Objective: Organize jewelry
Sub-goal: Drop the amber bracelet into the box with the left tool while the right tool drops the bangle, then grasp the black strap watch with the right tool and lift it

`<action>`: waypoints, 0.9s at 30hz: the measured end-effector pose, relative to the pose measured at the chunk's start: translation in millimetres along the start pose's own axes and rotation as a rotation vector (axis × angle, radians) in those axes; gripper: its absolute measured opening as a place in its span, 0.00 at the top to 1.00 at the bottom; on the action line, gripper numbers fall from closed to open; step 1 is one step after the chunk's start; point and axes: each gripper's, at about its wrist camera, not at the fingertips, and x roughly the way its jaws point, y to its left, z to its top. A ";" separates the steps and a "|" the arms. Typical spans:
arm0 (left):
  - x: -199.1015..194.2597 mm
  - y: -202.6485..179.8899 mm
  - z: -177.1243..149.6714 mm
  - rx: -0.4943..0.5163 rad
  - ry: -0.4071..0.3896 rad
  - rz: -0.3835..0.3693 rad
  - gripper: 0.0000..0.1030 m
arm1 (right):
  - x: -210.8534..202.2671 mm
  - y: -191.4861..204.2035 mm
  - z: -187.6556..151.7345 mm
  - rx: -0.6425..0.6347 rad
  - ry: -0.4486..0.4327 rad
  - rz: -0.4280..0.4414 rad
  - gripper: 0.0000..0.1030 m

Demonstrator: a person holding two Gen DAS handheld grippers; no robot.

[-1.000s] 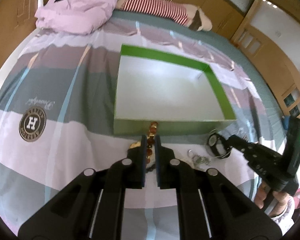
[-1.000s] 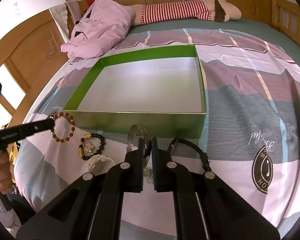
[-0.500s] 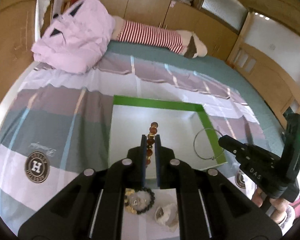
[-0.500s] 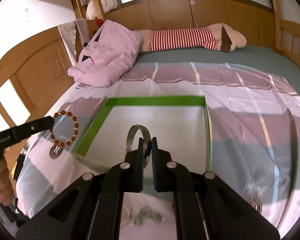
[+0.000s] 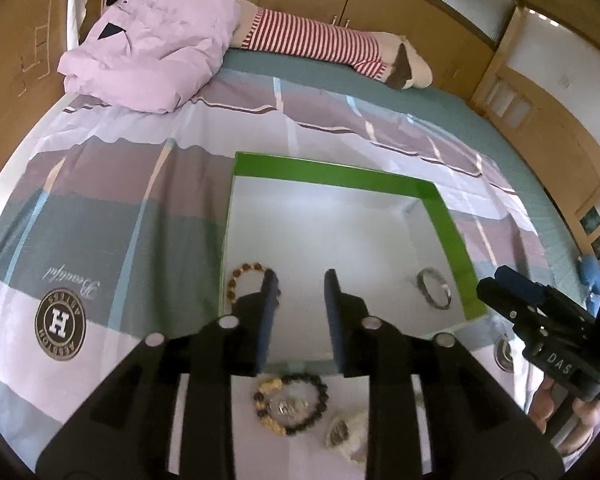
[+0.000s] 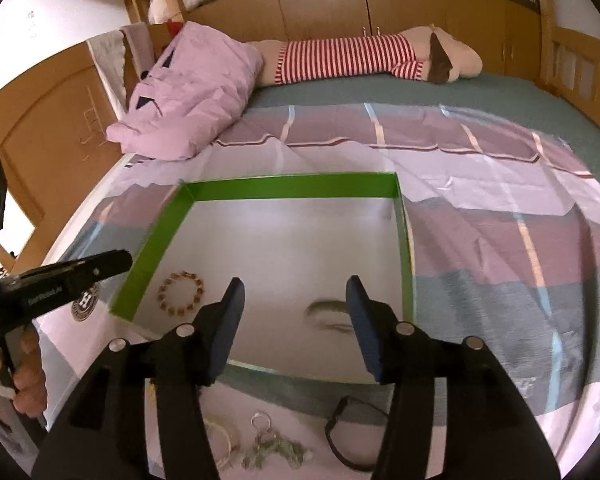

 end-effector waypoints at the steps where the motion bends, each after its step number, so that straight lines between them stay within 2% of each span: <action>1: -3.2 -1.8 -4.7 0.004 0.007 -0.003 0.75 | -4.0 -1.5 -0.5 0.003 0.003 0.002 0.48; 3: -8.0 -4.9 -18.8 0.015 0.030 -0.006 0.72 | -16.5 -8.1 -6.6 0.018 0.035 0.011 0.48; 6: -3.3 -12.3 -52.9 0.059 0.113 0.013 0.71 | -25.4 -14.7 -17.8 0.013 0.120 -0.011 0.48; 8: 1.9 -17.3 -68.3 0.080 0.140 0.009 0.71 | -29.7 -19.6 -26.3 0.002 0.147 -0.007 0.48; 15: 26.6 -46.3 -101.4 0.162 0.249 -0.011 0.67 | -0.7 -45.1 -53.7 0.039 0.290 -0.119 0.48; 27: 50.1 -51.5 -129.0 0.190 0.310 0.056 0.67 | 43.9 -43.7 -82.5 -0.015 0.412 -0.238 0.48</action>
